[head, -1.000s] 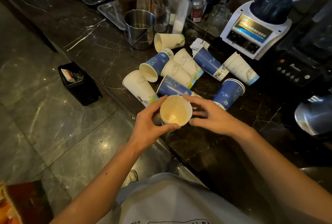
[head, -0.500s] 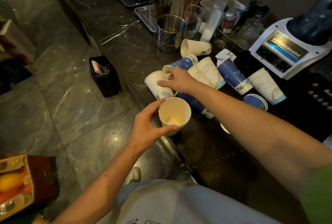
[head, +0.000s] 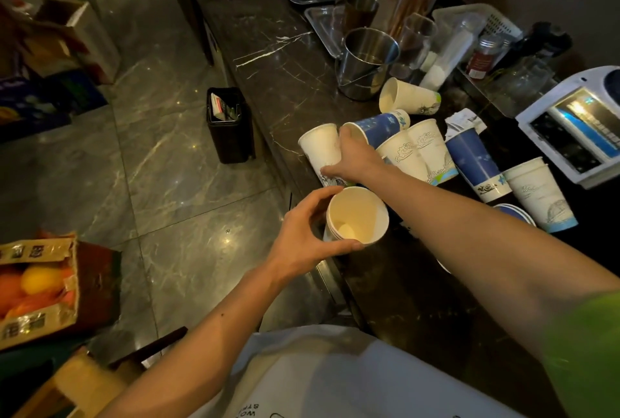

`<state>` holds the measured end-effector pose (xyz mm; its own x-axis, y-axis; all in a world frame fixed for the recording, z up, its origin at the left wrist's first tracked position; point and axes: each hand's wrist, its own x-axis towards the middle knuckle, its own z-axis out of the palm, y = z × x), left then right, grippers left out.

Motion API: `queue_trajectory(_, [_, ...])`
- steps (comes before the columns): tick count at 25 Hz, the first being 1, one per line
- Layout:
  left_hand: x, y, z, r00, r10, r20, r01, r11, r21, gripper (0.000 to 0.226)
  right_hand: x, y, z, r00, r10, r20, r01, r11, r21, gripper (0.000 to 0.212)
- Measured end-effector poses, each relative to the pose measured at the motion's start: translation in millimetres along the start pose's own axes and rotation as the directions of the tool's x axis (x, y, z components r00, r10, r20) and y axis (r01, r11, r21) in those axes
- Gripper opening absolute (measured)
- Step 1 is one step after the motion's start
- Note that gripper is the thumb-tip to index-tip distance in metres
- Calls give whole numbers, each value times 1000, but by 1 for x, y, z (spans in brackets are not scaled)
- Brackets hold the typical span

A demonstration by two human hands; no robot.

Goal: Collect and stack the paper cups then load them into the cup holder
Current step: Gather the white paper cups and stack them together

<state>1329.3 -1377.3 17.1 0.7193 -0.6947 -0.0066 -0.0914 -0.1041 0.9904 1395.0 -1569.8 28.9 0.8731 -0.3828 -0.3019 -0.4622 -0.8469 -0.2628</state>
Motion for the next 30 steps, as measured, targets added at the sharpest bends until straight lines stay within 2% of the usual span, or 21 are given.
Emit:
queue_trajectory(3, [1, -2, -1, 1000, -1, -4, 1, 1000, 2, 85, -14, -3, -25, 991, -70, -110, 94, 969, 228, 105])
queue_trajectory(6, [1, -2, -2, 998, 12, -54, -12, 1000, 2, 84, -46, 7, -60, 942, -89, -324, 243, 846, 474, 113])
queue_trajectory(8, [2, -2, -5, 994, 9, -105, -11, 1000, -25, 85, -79, 15, -78, 922, -58, -383, 286, 769, 572, 104])
queue_trajectory(12, [16, 1, -13, 996, 20, -89, -23, 999, -28, 88, -135, 36, -73, 938, -53, -343, 298, 633, 715, 93])
queue_trajectory(16, [29, 4, -23, 998, 62, 10, -63, 998, 14, 86, -144, 40, -40, 974, -98, -207, 221, 636, 740, 90])
queue_trajectory(20, [35, 3, -29, 996, 74, 52, -74, 997, 2, 90, -142, 45, -22, 973, -130, -189, 226, 688, 690, 85])
queue_trajectory(23, [35, 0, -34, 995, 65, 70, -66, 998, 2, 105, -145, 50, -17, 989, -127, -80, 142, 624, 769, 90])
queue_trajectory(25, [36, -2, -38, 993, 67, 98, -67, 998, 2, 105, -147, 48, -16, 994, -99, -43, 93, 587, 804, 82])
queue_trajectory(27, [38, -4, -41, 990, 64, 128, -65, 998, 4, 100, -145, 44, -14, 997, -57, -46, 70, 570, 818, 66])
queue_trajectory(30, [43, -5, -43, 990, 50, 134, -52, 999, 8, 96, -143, 36, -6, 998, -12, -69, 63, 584, 809, 55])
